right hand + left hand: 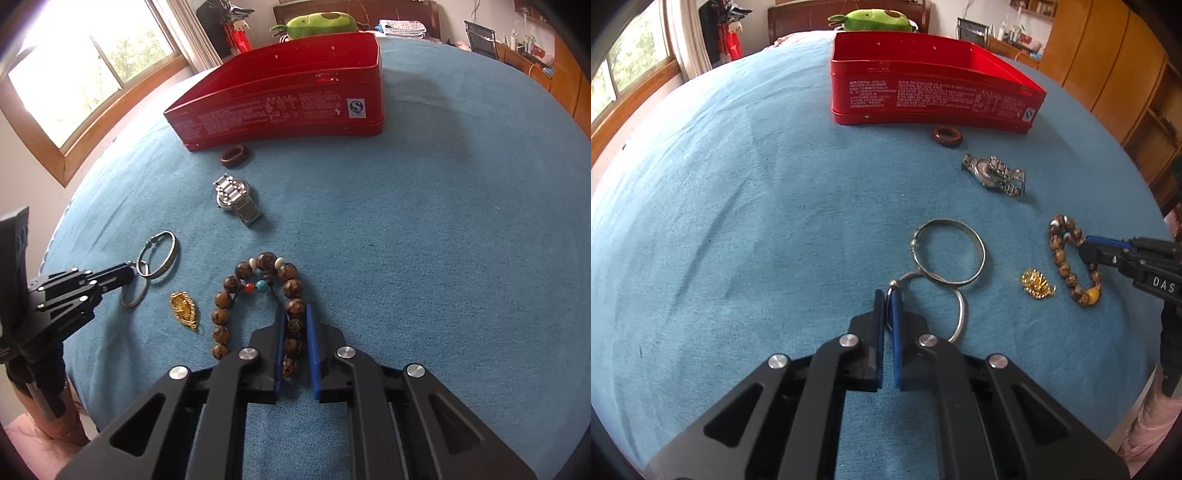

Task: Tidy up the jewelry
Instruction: 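Grasp a silver hoop earring with the left gripper while the right gripper grasps the wooden bead bracelet, then carry the hoop earring with the left gripper while the right gripper carries the wooden bracelet toward the tin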

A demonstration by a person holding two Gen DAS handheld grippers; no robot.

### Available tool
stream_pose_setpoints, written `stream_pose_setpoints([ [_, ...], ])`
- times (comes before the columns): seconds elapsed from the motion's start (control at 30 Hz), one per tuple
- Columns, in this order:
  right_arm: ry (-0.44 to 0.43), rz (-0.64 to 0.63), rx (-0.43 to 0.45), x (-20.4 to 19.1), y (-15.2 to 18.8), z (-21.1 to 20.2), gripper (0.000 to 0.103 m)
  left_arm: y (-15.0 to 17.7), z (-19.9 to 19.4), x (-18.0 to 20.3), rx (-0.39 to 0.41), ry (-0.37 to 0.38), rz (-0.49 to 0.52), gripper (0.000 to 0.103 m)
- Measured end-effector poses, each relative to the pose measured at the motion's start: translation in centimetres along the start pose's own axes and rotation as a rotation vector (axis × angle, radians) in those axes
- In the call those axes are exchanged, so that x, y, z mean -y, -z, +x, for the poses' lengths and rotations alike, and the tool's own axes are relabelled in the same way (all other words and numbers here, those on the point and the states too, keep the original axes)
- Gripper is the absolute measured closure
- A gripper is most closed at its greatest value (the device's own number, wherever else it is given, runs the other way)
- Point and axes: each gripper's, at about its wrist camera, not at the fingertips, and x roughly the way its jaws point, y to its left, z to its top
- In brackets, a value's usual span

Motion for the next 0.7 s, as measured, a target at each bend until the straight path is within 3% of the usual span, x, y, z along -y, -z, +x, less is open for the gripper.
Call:
stream_pose_setpoints([
  [0.13, -0.036, 0.013, 0.024, 0.5, -0.1, -1.0, 0.092, 0.3, -0.4, -0.8, 0.009, 0.031, -0.036, 0.101],
  [0.7, -0.063, -0.028, 0.123, -0.4, -3.4, -5.0, 0.092, -1.9, -5.1, -2.5, 0.111, 0.026, -0.059, 0.102],
])
